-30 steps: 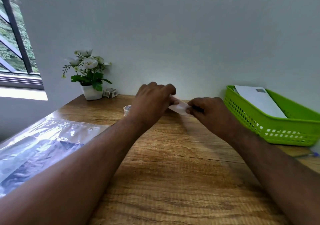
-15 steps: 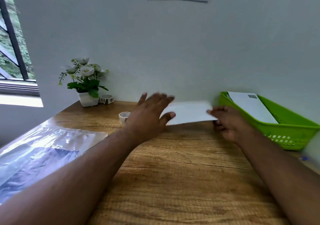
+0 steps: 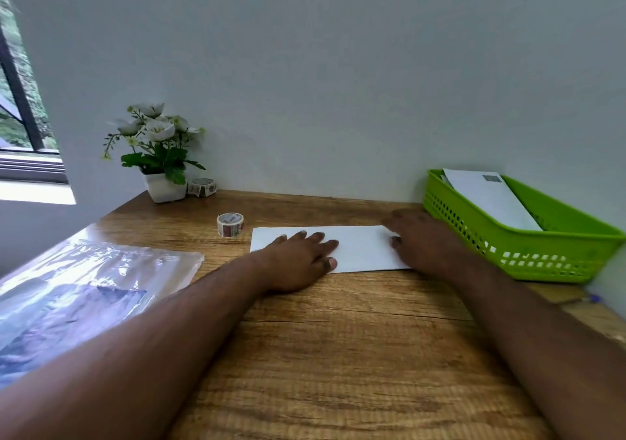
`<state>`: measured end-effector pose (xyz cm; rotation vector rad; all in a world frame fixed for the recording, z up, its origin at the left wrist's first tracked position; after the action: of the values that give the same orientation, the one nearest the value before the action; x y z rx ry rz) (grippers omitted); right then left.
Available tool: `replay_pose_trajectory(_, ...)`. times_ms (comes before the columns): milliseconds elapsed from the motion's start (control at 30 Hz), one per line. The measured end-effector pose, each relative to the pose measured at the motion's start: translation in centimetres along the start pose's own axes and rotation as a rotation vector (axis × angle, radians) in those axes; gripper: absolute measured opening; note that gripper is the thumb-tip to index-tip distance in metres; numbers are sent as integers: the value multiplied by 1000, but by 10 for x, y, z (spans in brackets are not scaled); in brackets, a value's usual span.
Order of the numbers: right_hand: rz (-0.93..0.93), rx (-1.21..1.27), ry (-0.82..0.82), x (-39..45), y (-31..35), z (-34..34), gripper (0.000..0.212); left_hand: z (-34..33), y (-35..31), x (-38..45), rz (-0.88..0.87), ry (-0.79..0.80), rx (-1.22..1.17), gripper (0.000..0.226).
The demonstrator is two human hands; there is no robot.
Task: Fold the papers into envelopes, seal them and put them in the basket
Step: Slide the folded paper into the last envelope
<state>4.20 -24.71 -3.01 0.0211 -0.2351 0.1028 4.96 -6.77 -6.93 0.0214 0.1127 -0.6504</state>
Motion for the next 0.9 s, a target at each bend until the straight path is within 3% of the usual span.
replay_pose_trajectory(133,-8,364,190,0,25,-27,59,-4,0,1,7,39,34,56)
replay_pose_trajectory(400,-102,240,364,1,22,-43,91,1,8,-3,78,-19,-73,55)
replay_pose_trajectory(467,-110,257,389,0,22,-42,100,18,22,-10,153,-159,-188,54)
replay_pose_trajectory(533,-112,269,429,-4,21,-40,111,44,46,-25,253,-409,-197,46)
replay_pose_trajectory(600,-108,271,474,-11,17,-37,113,61,82,-41,430,-594,-196,45)
replay_pose_trajectory(633,-102,275,479,-15,15,-34,114,63,102,-48,541,-613,-214,50)
replay_pose_trajectory(700,-91,300,434,-19,14,-27,114,57,133,-54,690,-513,-257,63)
replay_pose_trajectory(800,-89,368,292,-17,19,-16,91,36,148,-54,742,-270,-249,74)
replay_pose_trajectory(900,-88,402,225,-17,25,-10,79,33,148,-51,711,-300,-275,82)
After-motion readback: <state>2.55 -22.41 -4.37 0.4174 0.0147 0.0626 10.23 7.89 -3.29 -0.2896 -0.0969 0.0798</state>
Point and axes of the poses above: each hand's wrist, its own x-axis towards the middle knuckle, its own z-axis out of the back of the hand, y = z × x, the point moved 8 cm from there along x, towards the middle knuckle, and after that the axes turned 10 degrees about x, right-handed, at the moved point
